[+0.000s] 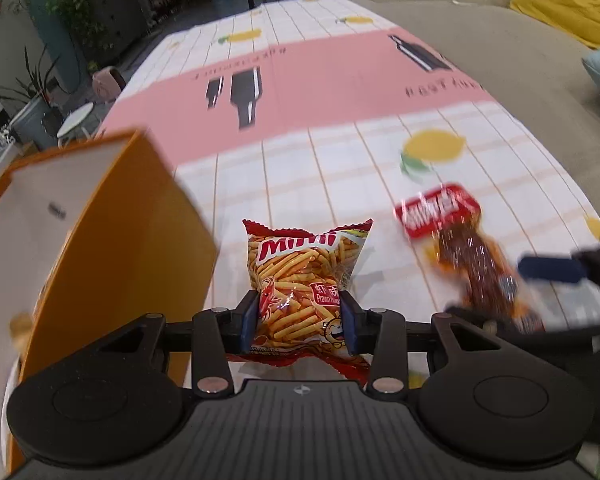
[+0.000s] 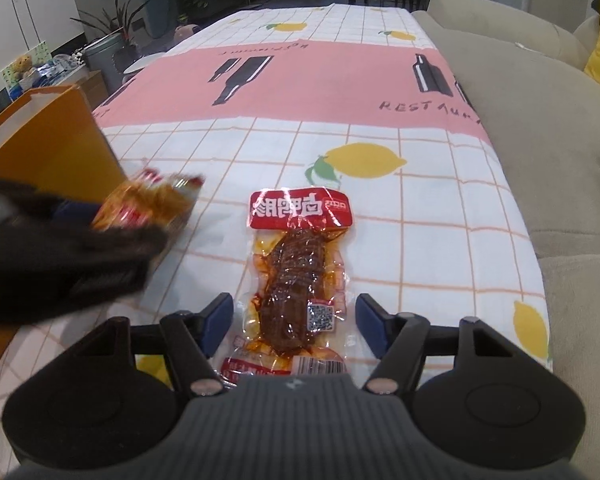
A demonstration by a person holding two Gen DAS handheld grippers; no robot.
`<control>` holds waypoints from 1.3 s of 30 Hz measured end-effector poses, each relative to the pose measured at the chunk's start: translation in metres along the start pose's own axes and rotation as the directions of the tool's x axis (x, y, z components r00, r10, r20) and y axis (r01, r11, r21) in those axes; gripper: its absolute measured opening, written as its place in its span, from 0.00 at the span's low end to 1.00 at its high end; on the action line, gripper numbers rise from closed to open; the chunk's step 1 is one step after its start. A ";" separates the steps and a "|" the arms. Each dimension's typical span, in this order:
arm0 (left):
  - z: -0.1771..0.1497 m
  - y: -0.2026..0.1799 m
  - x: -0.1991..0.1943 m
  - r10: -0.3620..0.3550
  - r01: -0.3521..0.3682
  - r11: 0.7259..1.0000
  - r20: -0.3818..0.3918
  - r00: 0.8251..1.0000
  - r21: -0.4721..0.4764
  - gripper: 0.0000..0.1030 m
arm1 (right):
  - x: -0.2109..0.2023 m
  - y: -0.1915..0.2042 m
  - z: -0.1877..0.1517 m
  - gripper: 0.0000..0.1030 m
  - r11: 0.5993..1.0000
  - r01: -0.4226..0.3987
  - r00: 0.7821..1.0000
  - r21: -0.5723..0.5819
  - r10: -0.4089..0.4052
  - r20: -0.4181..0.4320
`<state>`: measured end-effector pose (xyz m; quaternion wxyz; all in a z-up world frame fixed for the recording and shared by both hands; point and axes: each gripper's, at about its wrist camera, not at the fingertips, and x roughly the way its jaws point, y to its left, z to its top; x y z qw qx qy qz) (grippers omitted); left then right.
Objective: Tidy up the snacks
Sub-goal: 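Close the left tool on the Mimi spicy-strip bag while the right tool grasps the red jerky packet, then lift both packets and carry them over the open box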
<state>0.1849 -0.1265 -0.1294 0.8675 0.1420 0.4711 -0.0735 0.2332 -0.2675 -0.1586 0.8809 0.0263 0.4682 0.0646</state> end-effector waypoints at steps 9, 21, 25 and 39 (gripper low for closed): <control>-0.053 0.006 -0.036 -0.043 0.045 0.999 -0.052 0.998 0.026 0.45 | -0.025 0.019 -0.032 0.63 0.998 -0.021 0.998 -0.066 0.017 -0.060; -0.072 0.019 -0.034 -0.043 0.044 0.999 0.024 0.999 -0.019 0.69 | -0.035 0.025 -0.056 0.82 0.993 0.001 1.000 -0.117 0.000 0.007; -0.075 0.030 -0.025 -0.070 0.073 0.993 0.036 0.997 -0.090 0.77 | -0.029 0.028 -0.058 0.86 0.990 0.005 0.999 -0.139 0.002 0.050; -0.075 0.033 -0.016 -0.113 0.118 0.984 0.048 0.992 -0.130 0.52 | -0.033 0.037 -0.060 0.56 0.986 0.012 0.994 -0.168 0.006 0.107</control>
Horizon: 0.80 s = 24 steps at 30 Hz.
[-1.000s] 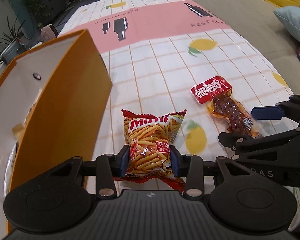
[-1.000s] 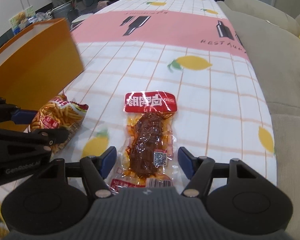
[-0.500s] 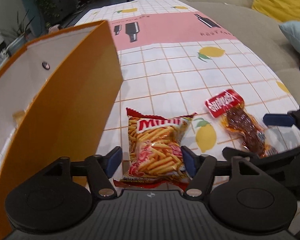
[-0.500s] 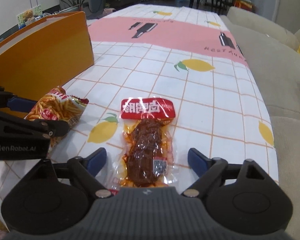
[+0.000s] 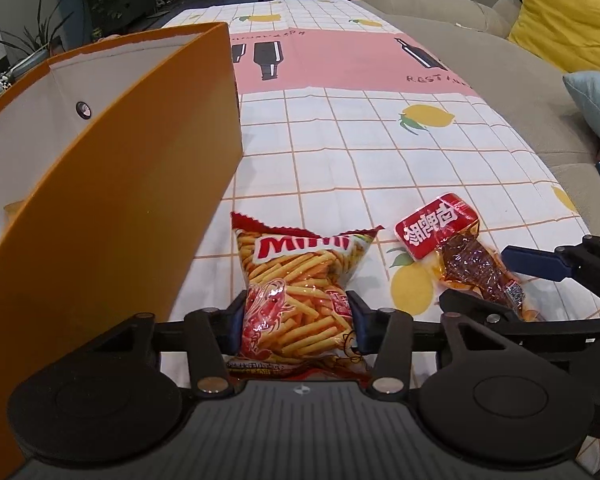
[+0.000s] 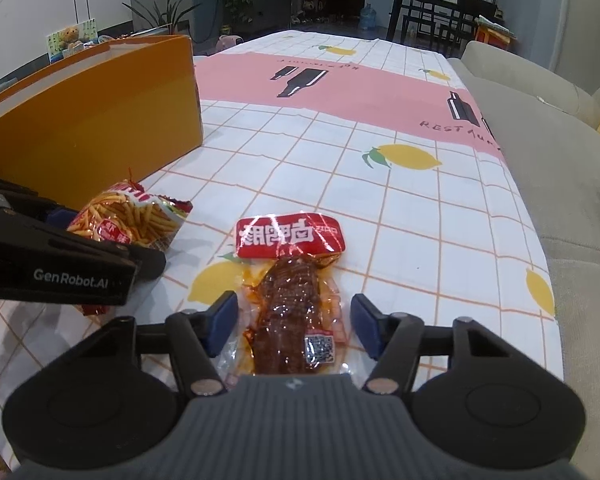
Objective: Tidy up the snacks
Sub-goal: 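Lift both packets and carry them over the open box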
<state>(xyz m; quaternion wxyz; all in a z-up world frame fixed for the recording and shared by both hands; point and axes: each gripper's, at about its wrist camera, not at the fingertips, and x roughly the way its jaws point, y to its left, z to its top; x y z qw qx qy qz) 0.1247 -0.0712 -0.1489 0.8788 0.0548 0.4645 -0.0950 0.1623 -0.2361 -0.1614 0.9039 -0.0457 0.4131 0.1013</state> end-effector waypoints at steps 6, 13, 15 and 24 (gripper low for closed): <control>0.001 0.000 -0.007 -0.018 0.018 1.000 -0.004 1.000 -0.020 0.48 | -0.001 0.002 0.003 0.49 1.000 0.007 1.000 0.001 -0.007 -0.020; 0.013 0.002 -0.027 -0.052 0.052 0.995 0.008 0.999 -0.081 0.47 | -0.017 -0.002 0.014 0.48 0.999 0.004 1.000 0.039 -0.006 0.028; 0.019 0.006 -0.034 -0.083 0.084 0.987 0.013 0.996 -0.134 0.47 | -0.025 -0.004 0.019 0.48 0.999 -0.001 0.999 0.054 -0.002 0.051; 0.047 0.019 -0.077 -0.113 0.125 0.972 0.072 0.991 -0.200 0.46 | -0.056 -0.004 0.040 0.48 0.992 -0.037 0.991 0.117 0.022 0.132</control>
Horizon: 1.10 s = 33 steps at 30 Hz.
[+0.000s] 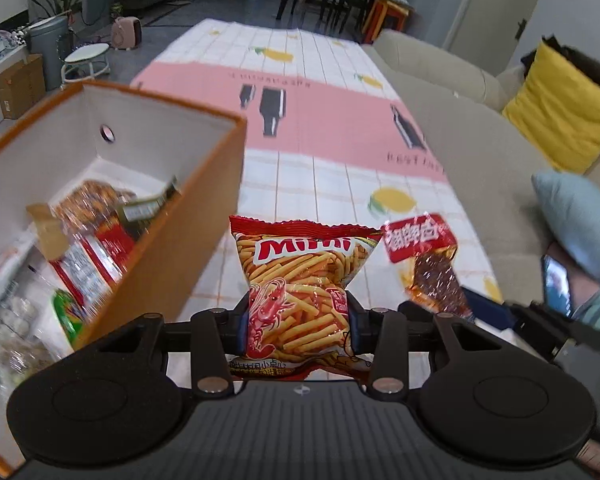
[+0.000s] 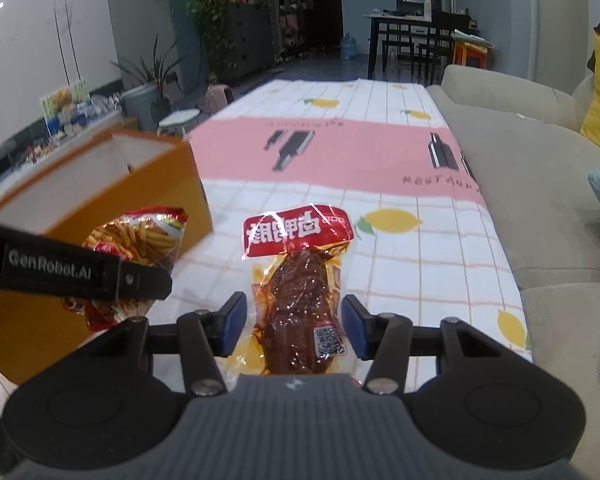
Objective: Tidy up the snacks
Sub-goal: 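Lift both packets and carry them over the open box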
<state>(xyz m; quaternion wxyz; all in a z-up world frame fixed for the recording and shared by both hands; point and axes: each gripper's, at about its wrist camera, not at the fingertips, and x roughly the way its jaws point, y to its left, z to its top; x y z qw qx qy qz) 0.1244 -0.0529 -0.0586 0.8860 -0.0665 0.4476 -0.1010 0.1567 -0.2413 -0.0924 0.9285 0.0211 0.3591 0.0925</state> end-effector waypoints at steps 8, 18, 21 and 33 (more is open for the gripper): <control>0.042 0.030 -0.044 -0.020 0.021 1.000 0.020 1.000 -0.010 0.46 | -0.024 0.035 0.031 0.49 0.995 -0.083 0.992 -0.062 0.088 0.087; 0.084 0.092 -0.079 0.039 -0.037 0.998 0.031 0.999 -0.057 0.46 | -0.019 0.088 0.081 0.49 0.972 -0.195 0.971 -0.130 0.210 0.116; 0.091 0.107 -0.080 0.093 -0.092 0.995 0.021 0.995 -0.049 0.46 | -0.010 0.109 0.101 0.49 0.962 -0.218 0.965 -0.166 0.238 0.109; 0.101 0.152 -0.033 0.172 -0.184 0.980 -0.146 0.974 -0.074 0.46 | 0.063 0.178 0.137 0.49 0.899 -0.258 0.965 -0.354 0.256 -0.054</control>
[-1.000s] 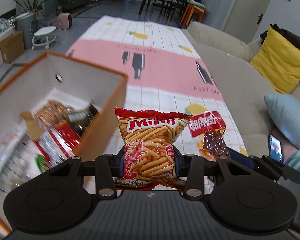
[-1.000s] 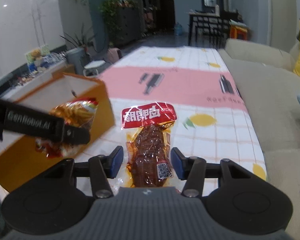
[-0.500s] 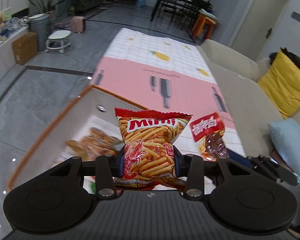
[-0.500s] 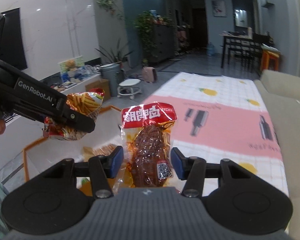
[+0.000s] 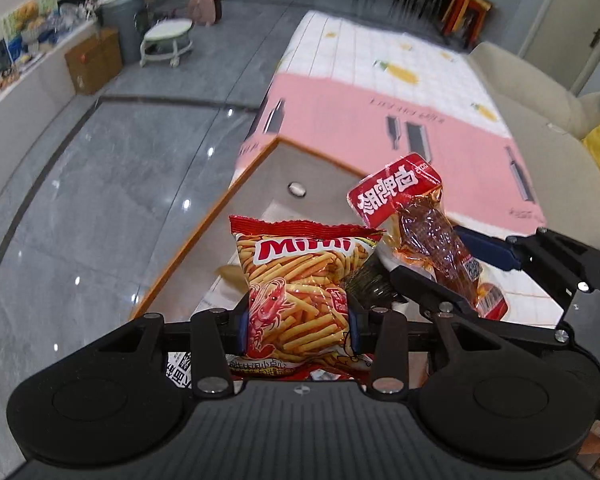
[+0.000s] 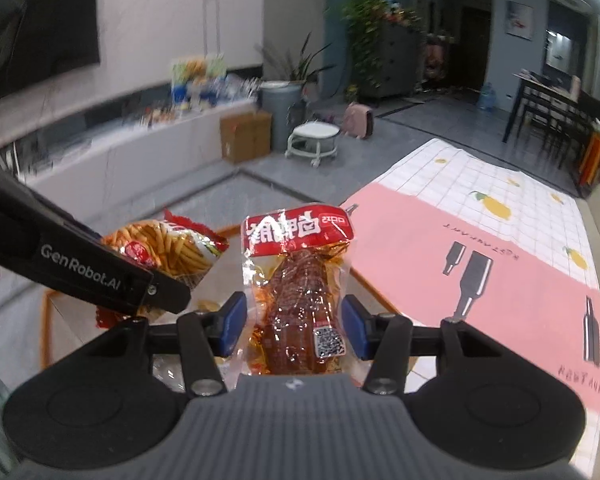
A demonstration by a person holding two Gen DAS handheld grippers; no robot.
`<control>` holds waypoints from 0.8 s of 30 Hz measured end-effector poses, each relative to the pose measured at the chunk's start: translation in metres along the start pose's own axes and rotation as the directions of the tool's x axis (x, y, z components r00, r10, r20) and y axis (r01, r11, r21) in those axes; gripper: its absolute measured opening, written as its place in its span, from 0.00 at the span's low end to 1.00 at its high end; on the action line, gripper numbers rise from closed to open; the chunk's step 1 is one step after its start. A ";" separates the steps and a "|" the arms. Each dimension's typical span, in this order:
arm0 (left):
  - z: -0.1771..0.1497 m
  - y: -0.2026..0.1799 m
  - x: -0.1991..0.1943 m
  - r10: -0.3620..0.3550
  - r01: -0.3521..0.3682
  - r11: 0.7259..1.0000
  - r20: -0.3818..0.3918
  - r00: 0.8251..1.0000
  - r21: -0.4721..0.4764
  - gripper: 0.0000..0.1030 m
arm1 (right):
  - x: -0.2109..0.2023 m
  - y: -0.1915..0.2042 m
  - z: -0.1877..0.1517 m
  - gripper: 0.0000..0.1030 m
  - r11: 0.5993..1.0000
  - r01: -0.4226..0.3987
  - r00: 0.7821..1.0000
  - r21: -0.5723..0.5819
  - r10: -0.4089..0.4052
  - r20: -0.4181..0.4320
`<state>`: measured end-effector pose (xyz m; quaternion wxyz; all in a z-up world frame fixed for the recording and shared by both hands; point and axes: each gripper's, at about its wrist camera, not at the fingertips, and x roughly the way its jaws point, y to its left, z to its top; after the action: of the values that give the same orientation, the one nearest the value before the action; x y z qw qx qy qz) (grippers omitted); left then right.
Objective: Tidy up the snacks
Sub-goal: 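Lift both packets and carry them over the open box, then open both tools to drop the packets into the box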
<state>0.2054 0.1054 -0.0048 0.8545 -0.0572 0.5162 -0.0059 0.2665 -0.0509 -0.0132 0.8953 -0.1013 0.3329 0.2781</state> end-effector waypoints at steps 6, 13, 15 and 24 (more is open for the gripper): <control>0.000 0.011 0.035 0.051 -0.050 0.999 -0.106 0.993 0.010 0.46 | 0.044 0.006 -0.004 0.49 0.993 -0.001 0.992 -0.116 -0.013 -0.124; -0.011 0.016 0.065 0.083 -0.077 0.996 -0.186 0.979 0.041 0.46 | 0.075 0.014 -0.013 0.49 0.974 -0.021 0.979 -0.226 -0.025 -0.202; -0.013 0.016 0.070 0.092 -0.084 0.995 -0.198 0.976 0.048 0.46 | 0.082 0.016 -0.015 0.50 0.967 -0.024 0.976 -0.253 -0.032 -0.215; -0.018 0.014 0.086 0.141 -0.124 0.988 -0.234 0.962 0.087 0.46 | 0.106 0.024 -0.023 0.51 0.938 -0.037 0.962 -0.346 -0.061 -0.267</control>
<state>0.2288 0.1115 -0.0910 0.7861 0.0094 0.6174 0.0258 0.3065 0.0061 -0.1002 0.8104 -0.2972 0.3982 0.3105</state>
